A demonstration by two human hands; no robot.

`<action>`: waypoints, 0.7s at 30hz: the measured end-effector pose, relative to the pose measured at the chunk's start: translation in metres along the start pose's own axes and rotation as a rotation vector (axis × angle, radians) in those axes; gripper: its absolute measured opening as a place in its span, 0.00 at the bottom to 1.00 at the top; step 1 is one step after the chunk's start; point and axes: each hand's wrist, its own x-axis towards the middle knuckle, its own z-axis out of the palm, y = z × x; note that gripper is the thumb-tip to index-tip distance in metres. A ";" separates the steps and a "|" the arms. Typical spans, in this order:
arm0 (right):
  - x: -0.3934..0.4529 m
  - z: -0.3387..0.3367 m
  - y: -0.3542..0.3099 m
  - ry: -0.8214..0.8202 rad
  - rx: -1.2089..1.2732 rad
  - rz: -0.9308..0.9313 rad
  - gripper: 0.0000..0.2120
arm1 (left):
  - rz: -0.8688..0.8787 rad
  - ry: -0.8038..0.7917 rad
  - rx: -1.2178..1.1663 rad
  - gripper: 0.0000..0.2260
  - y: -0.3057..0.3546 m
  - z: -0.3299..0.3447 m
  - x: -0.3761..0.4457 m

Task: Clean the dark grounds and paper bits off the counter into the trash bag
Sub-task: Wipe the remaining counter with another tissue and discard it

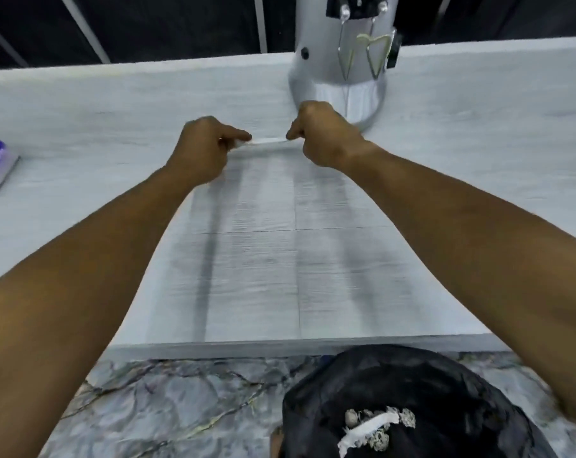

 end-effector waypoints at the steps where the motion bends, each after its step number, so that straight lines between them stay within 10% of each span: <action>1: 0.015 0.004 -0.005 -0.006 -0.018 -0.009 0.21 | -0.028 0.010 -0.001 0.14 -0.012 -0.002 0.011; 9: 0.052 0.025 -0.024 -0.075 -0.056 -0.019 0.19 | -0.121 -0.016 0.019 0.17 -0.054 0.004 0.011; 18: -0.097 -0.015 0.031 -0.094 -0.108 -0.225 0.08 | -0.078 -0.099 -0.090 0.30 0.052 0.044 -0.104; 21: -0.181 -0.035 0.048 -0.065 -0.109 -0.226 0.12 | -0.056 -0.183 -0.175 0.12 0.108 0.053 -0.143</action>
